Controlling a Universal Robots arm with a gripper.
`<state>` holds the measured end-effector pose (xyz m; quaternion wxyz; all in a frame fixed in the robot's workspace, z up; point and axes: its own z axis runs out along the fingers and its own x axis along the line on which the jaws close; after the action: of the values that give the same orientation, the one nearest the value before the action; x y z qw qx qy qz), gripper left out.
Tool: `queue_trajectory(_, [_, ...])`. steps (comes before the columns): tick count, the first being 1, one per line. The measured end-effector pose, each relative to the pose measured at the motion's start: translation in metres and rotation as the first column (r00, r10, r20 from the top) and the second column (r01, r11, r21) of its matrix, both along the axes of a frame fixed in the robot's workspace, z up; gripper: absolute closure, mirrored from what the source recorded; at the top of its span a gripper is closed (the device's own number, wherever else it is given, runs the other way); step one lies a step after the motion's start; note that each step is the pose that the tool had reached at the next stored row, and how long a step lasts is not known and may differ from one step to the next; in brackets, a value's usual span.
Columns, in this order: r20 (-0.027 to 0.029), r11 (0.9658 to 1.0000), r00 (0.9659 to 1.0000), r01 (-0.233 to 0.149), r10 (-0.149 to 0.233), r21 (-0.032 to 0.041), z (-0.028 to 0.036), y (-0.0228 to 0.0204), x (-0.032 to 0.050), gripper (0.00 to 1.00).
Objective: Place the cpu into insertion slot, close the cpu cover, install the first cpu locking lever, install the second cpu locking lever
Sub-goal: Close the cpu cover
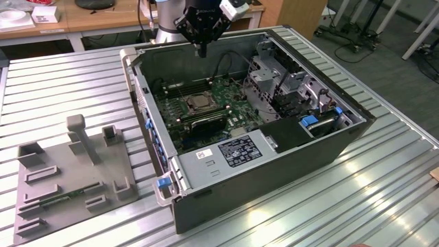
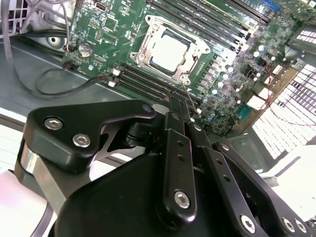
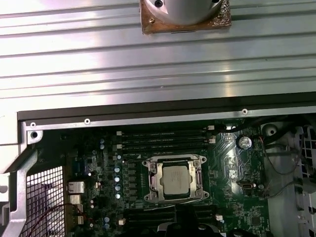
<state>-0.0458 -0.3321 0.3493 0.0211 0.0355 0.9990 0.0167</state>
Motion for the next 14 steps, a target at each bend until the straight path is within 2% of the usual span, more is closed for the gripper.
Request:
queue_trajectory(7, [0.0000,1.0000,1.0000,0.000,0.000,0.0000,-0.0137,0.0000,0.0000,0.90])
queue_trajectory(14, [-0.0001,1.0000,1.0000,0.000,0.000,-0.0001,-0.0143,0.0000,0.0000,0.90])
